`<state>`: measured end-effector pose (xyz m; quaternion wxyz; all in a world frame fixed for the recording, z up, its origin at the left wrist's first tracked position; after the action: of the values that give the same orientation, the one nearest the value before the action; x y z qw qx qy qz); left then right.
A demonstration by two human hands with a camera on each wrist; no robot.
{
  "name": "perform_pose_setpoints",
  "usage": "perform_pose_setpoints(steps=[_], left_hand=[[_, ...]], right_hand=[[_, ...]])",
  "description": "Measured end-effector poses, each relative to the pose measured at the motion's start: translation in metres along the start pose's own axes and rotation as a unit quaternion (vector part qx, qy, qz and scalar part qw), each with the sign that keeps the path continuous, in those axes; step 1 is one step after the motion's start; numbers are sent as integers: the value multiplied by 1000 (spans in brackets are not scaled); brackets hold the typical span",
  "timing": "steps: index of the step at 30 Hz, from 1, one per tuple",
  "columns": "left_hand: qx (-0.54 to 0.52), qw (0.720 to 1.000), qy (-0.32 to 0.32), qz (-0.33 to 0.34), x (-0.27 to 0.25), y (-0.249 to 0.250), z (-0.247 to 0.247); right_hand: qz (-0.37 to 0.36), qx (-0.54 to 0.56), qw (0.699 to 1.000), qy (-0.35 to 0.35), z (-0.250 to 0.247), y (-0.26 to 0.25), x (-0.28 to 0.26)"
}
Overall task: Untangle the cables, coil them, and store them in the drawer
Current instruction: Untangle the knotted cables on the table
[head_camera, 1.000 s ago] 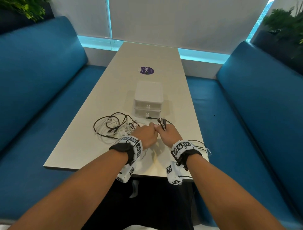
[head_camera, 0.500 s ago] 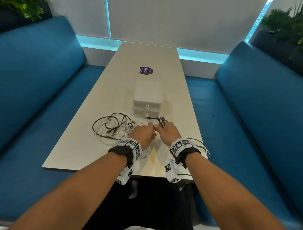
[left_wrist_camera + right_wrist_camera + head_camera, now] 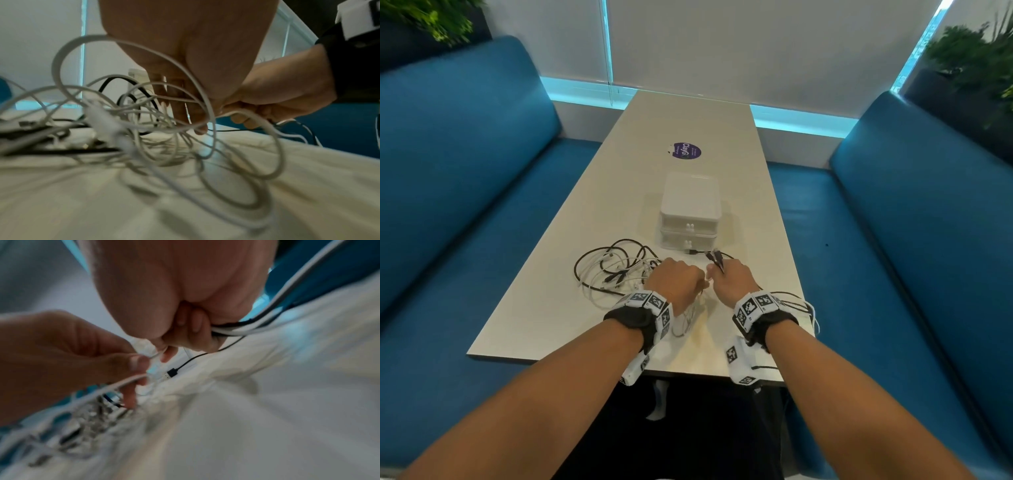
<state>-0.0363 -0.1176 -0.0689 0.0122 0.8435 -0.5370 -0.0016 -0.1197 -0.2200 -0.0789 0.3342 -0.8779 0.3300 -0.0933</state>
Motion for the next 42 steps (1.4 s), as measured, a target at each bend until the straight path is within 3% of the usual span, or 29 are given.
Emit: perform_pose_setpoints(steps=[2,6,13,18,25,28,30,32,36,42], left_hand=[[18,1000,-7,9,-1,-12,2],[6,999,-36,-26,0,-46,10],[60,995,-80,3,-13,-21,15],[92,993,-71,29,-18,-10,11],[69,995,-73,17,-21,-15,10],[51,995,-77,24,-20,-16,9],[35,995,-86,40,-17,-20,12],[5,994,-98,43,-13,-26,18],[-27,996,-71,42,-11,-27,21],[-45,997,-69,10,-9,-30,11]], right_hand=[[21,-54,998,3,-7,12,2],[119,-57,991,27,-27,41,1],[25,70,997,7,-16,1,-1],[-32,144,989,-25,6,-22,-2],[-6,325,944,-52,10,-34,-10],[-14,241,964,-113,16,-27,-13],[-50,63,987,-139,17,-18,-13],[-57,-53,987,-137,11,-7,-15],[-17,-81,992,-92,-11,4,-11],[18,-71,992,-100,-15,17,-10]])
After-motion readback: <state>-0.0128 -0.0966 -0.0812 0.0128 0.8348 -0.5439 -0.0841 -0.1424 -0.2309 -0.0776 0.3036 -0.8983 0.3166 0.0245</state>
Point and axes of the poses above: each hand's wrist, its own x-axis towards the middle knuckle, its own z-axis out of the palm, y = z × x, the point moved 4 cm from there along x, towards the middle knuckle, and after that the axes turned 5 degrees about -z, right-handed, at the moved point
